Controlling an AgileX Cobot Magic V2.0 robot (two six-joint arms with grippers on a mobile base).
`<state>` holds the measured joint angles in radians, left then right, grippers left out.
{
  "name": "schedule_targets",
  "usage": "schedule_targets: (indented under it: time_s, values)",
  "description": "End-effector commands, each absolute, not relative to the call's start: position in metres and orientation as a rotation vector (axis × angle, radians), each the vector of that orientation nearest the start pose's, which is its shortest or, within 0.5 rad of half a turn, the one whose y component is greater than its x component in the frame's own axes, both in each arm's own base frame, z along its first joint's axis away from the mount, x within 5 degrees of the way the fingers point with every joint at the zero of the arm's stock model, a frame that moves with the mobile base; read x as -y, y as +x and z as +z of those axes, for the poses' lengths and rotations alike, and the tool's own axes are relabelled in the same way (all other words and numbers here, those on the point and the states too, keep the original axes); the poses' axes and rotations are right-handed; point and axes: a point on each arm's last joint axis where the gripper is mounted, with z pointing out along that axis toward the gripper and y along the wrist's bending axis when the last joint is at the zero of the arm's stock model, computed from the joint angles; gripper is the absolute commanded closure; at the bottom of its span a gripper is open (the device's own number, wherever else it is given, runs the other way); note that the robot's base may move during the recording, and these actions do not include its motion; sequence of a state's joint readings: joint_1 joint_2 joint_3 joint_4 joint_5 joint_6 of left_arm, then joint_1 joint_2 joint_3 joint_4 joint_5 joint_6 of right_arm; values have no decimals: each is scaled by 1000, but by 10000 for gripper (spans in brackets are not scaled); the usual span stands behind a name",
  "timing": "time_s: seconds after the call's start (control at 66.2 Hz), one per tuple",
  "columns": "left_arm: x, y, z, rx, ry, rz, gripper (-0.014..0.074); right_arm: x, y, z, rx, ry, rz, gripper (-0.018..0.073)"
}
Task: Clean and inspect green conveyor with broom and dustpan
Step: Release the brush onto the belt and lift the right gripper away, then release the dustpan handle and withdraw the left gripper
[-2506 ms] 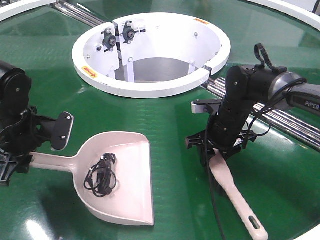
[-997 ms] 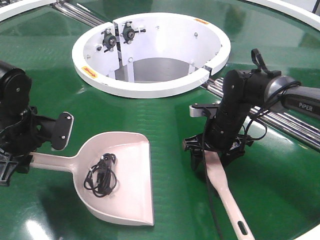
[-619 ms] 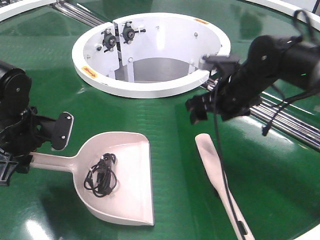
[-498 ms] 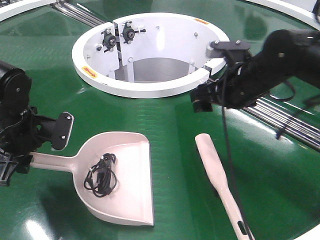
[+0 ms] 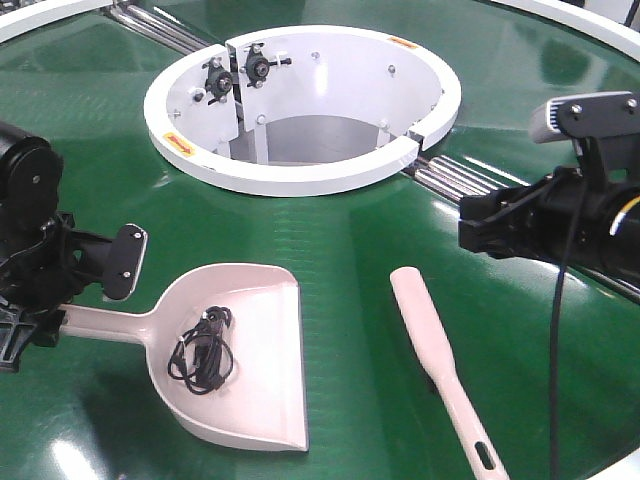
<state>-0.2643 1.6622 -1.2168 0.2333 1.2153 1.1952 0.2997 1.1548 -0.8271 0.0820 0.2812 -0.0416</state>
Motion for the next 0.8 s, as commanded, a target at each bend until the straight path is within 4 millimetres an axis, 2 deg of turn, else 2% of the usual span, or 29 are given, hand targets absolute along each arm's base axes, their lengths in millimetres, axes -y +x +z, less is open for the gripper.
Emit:
schedule_targets:
  time_s: [0.0,0.121,0.785]
  values:
    - [63,297,261,-2283,2243,327,619,-73,231,336,-1953,-283,226,335]
    - [63,297,261,-2283,2243,327,619,-72,228,340,-1934,-280,228,577]
    - [63,297,261,-2283,2243,327,619,-72,229,340,-1927,-278,229,569]
